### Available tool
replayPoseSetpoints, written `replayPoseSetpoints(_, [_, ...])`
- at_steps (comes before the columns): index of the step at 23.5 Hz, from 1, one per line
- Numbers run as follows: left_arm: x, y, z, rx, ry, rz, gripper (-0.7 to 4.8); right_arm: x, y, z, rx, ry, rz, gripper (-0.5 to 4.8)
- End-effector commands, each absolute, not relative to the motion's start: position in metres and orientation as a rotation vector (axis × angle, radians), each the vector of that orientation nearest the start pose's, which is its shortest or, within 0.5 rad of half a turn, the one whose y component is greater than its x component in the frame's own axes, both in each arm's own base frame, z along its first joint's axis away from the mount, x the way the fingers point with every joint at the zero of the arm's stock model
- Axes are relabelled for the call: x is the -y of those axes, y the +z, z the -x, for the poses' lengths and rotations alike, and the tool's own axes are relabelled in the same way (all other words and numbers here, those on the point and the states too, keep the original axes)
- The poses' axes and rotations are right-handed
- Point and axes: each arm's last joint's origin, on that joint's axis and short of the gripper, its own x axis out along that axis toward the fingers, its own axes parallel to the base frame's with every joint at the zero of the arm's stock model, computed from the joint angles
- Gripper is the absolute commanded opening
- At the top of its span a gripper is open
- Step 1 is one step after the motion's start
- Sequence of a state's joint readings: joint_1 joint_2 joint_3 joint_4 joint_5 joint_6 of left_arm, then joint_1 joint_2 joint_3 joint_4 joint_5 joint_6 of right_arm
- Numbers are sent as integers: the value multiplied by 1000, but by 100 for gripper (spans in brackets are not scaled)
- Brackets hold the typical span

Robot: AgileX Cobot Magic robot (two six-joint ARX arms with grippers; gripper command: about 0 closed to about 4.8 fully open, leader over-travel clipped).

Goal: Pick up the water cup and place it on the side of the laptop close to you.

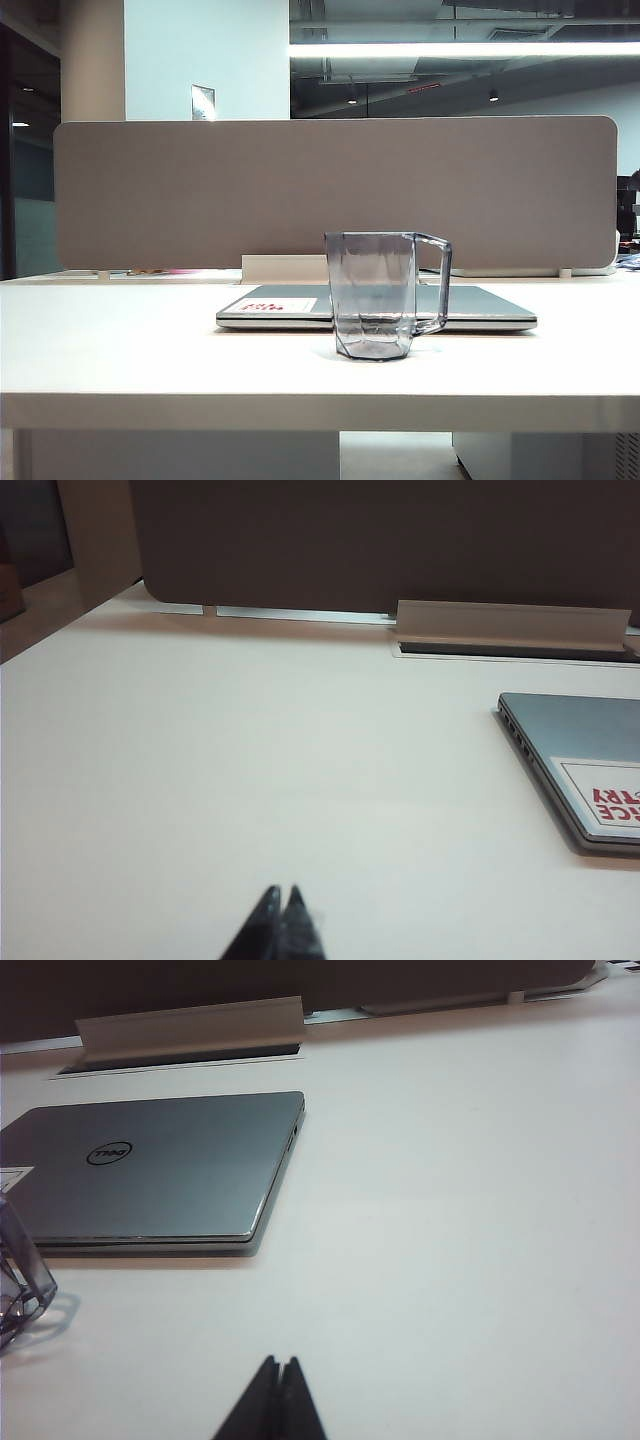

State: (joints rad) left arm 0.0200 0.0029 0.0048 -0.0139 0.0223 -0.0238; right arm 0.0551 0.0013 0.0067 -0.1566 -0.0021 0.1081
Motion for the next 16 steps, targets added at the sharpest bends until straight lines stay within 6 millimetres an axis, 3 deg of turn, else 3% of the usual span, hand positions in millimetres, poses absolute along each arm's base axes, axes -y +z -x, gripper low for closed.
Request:
replayPoseSetpoints(1, [-1, 166, -97, 6, -3, 27, -3, -5, 150, -96, -149, 50, -103, -5])
replayPoseSetpoints(16, [-1, 171, -97, 62, -4, 26, -3, -5, 150, -96, -149, 50, -103, -6])
